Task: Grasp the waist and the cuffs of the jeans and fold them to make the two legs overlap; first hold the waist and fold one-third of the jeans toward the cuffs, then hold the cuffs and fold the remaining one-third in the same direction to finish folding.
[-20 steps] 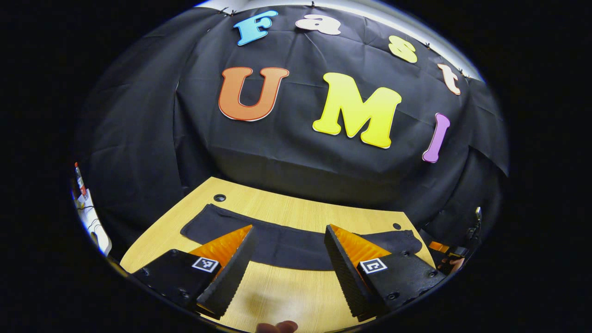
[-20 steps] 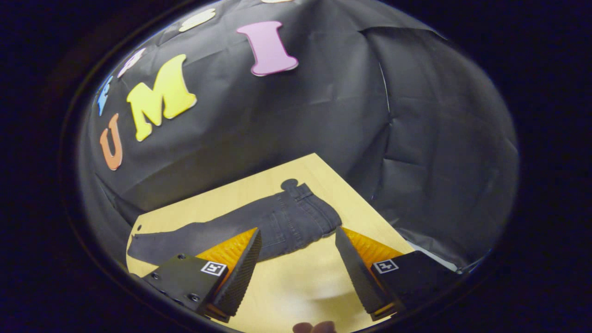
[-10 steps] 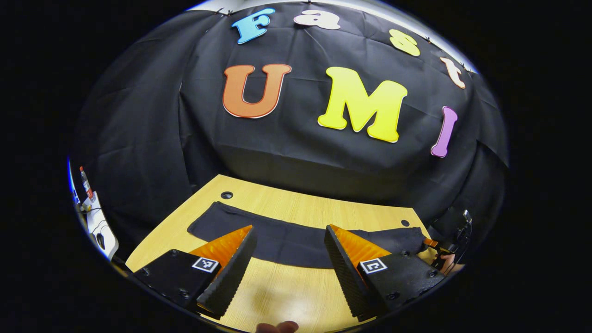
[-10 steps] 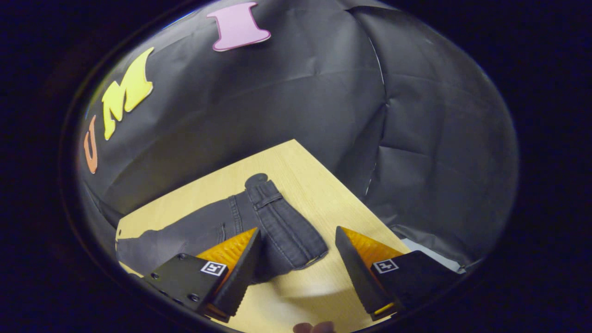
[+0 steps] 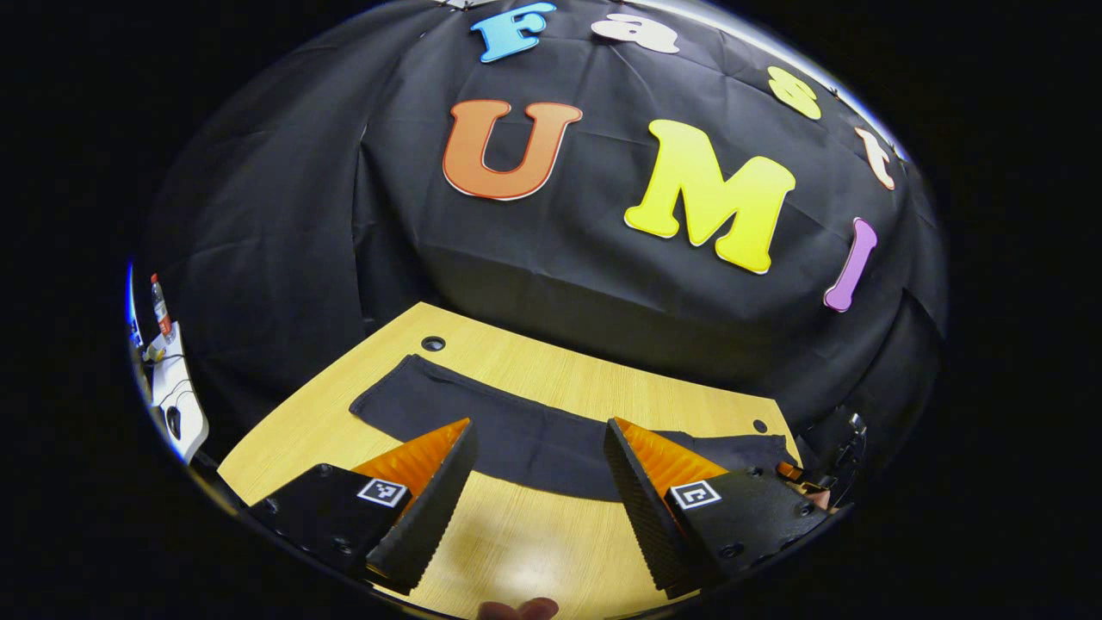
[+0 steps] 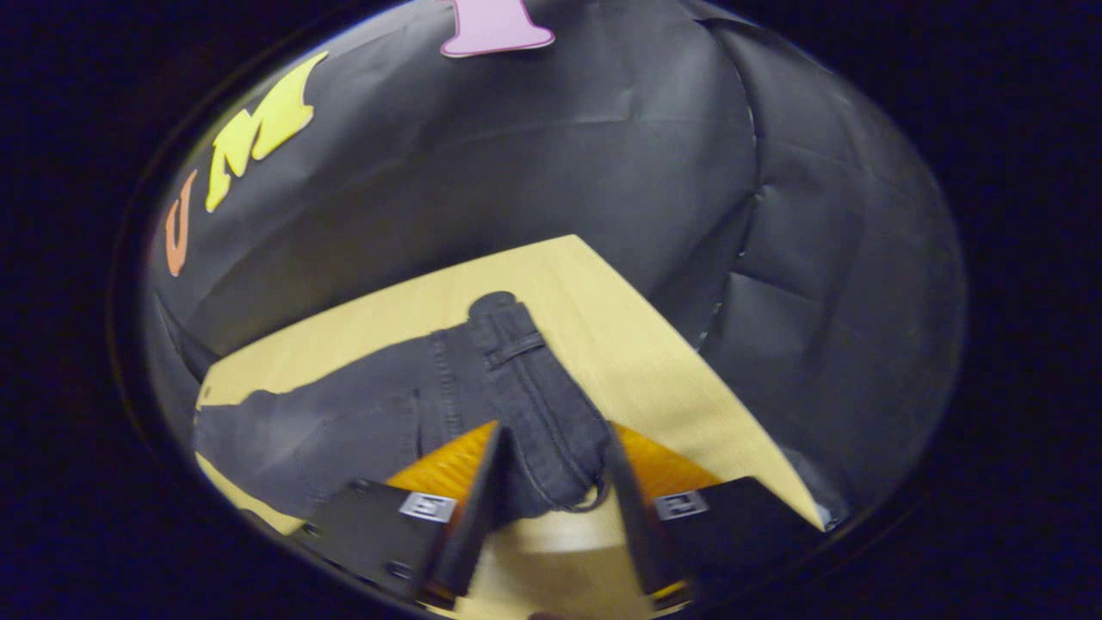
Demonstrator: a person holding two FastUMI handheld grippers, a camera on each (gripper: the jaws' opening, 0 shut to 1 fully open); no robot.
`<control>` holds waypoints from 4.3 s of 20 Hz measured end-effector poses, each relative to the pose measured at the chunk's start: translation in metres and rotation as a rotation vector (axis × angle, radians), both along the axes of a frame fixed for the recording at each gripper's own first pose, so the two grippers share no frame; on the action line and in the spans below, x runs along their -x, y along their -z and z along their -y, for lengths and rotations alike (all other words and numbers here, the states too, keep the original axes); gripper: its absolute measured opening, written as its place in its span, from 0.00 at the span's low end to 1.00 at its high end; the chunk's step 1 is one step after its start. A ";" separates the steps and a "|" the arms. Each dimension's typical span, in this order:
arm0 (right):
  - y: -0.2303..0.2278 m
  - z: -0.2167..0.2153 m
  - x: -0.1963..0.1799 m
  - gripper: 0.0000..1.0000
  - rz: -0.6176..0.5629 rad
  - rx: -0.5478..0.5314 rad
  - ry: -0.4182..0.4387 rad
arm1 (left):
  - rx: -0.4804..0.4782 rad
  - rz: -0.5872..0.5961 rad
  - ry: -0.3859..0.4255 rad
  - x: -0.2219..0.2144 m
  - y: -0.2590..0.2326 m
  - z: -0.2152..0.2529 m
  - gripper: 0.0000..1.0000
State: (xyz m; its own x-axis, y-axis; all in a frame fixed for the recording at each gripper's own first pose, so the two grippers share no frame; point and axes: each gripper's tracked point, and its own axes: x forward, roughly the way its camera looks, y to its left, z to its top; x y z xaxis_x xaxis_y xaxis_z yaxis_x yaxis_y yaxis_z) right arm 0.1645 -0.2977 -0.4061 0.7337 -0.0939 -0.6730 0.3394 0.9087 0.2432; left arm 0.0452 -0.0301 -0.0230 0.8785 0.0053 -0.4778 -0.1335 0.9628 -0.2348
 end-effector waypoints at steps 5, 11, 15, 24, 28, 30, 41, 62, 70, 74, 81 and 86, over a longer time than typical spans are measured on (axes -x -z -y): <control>-0.005 0.004 -0.004 0.22 0.001 -0.062 0.060 | 0.016 0.007 -0.024 0.004 -0.001 -0.018 0.95; -0.035 0.005 -0.006 0.03 0.001 -0.010 0.060 | 0.020 0.044 -0.062 0.011 -0.005 -0.046 0.95; -0.094 -0.016 -0.020 0.00 0.099 0.021 0.002 | 0.037 0.057 -0.075 0.019 0.003 -0.066 0.95; -0.191 -0.176 -0.023 0.03 0.191 0.083 -0.233 | 0.032 0.120 -0.069 0.021 0.007 -0.114 0.95; -0.222 -0.261 -0.024 0.03 0.219 0.097 -0.321 | -0.007 0.159 -0.058 0.023 0.002 -0.136 0.95; -0.233 -0.312 -0.025 0.03 0.232 0.103 -0.378 | -0.035 0.177 -0.051 0.024 0.000 -0.147 0.95; -0.154 -0.537 -0.026 0.03 0.166 0.085 -0.559 | 0.056 0.176 -0.128 0.040 0.020 -0.213 0.95; -0.152 -0.580 0.020 0.81 0.206 0.180 -0.744 | 0.092 0.128 -0.123 0.039 0.054 -0.253 0.95; -0.244 -0.506 0.065 0.95 0.283 0.171 -0.696 | 0.328 0.108 -0.124 0.017 0.086 -0.234 0.95; -0.265 -0.466 0.084 0.96 0.264 0.149 -0.647 | 0.558 0.038 -0.169 0.000 0.122 -0.218 0.95; -0.269 -0.406 0.104 0.93 0.210 0.150 -0.566 | 0.861 -0.034 -0.288 -0.042 0.177 -0.218 0.95; -0.258 -0.378 0.108 0.96 0.148 0.107 -0.488 | 0.953 -0.085 -0.376 -0.056 0.213 -0.221 0.95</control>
State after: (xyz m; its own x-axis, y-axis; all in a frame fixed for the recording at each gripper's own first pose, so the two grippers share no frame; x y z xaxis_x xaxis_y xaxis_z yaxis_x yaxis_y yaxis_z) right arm 0.0562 0.0802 -0.1483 0.7960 0.2204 -0.5637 -0.1613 0.9749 0.1534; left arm 0.1016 0.1910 -0.2356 0.8612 -0.1409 -0.4883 -0.4400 0.2743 -0.8551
